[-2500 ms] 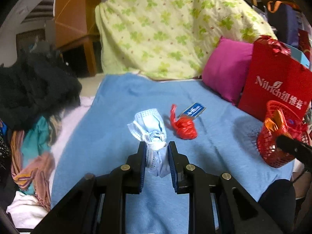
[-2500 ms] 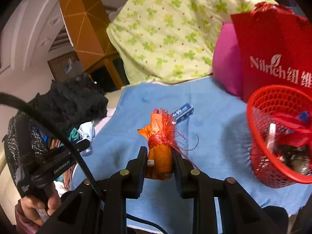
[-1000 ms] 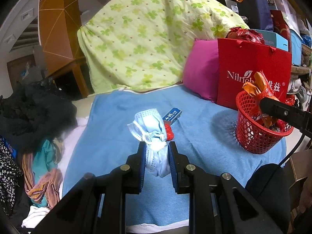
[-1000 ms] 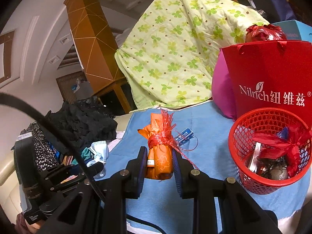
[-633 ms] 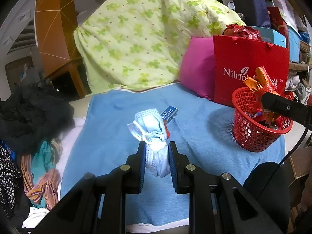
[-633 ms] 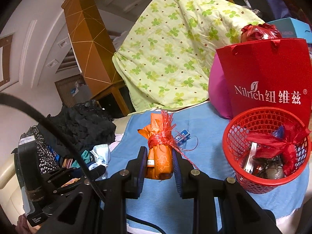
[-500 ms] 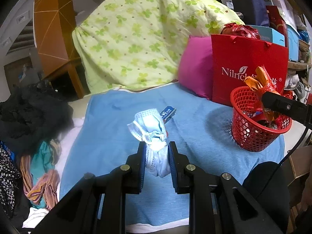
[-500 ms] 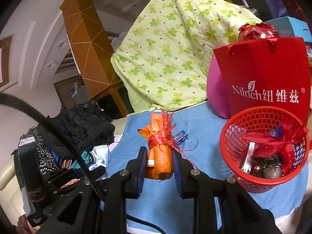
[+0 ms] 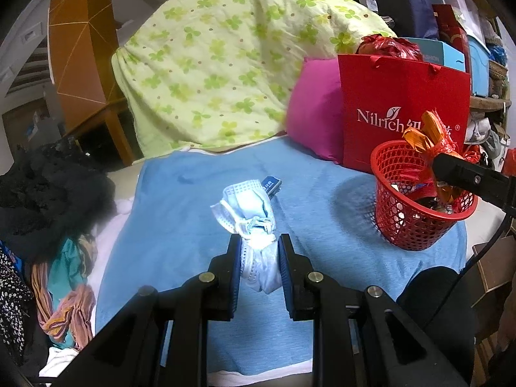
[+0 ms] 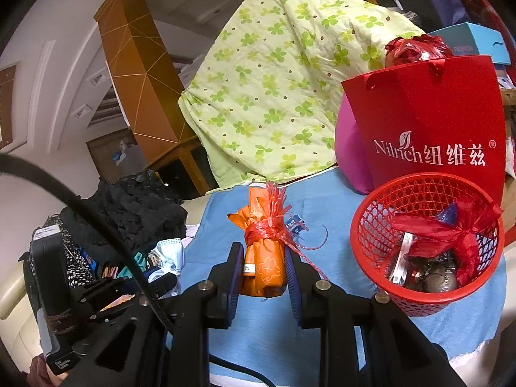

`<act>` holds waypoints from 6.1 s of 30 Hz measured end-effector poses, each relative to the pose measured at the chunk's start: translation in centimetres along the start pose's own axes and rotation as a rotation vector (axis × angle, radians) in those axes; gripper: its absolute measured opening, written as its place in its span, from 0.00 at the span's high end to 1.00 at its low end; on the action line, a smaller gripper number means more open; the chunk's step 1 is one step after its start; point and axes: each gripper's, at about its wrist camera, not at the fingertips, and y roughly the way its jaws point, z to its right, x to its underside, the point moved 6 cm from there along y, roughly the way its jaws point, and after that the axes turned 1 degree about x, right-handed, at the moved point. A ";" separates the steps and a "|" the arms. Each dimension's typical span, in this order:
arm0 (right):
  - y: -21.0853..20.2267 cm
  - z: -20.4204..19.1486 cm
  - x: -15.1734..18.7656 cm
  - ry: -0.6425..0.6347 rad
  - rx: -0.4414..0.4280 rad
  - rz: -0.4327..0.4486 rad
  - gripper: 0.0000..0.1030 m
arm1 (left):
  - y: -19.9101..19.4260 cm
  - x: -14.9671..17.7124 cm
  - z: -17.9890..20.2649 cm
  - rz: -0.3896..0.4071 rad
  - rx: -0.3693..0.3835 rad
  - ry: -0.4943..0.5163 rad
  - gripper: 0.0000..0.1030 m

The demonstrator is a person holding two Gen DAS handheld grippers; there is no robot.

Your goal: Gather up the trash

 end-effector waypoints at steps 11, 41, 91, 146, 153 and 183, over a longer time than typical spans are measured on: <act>-1.0 1.0 0.0 0.026 0.007 0.012 0.73 | 0.1 -0.5 1.2 -0.002 0.007 0.024 0.77; -3.5 3.4 -0.5 0.065 0.040 0.051 0.73 | 0.0 -1.6 4.7 -0.003 0.049 0.076 0.77; -7.1 7.1 0.5 0.167 0.112 0.097 0.73 | 0.8 -2.4 9.8 -0.018 0.100 0.167 0.77; -9.6 11.7 0.0 0.265 0.214 0.136 0.72 | 2.2 -4.9 14.3 -0.030 0.248 0.194 0.77; -9.3 13.1 -2.4 0.276 0.215 0.164 0.71 | 3.6 -7.9 15.6 -0.020 0.376 0.152 0.77; 1.5 7.5 -4.8 0.181 0.080 0.053 0.34 | 14.9 4.1 -3.1 -0.158 0.140 -0.085 0.38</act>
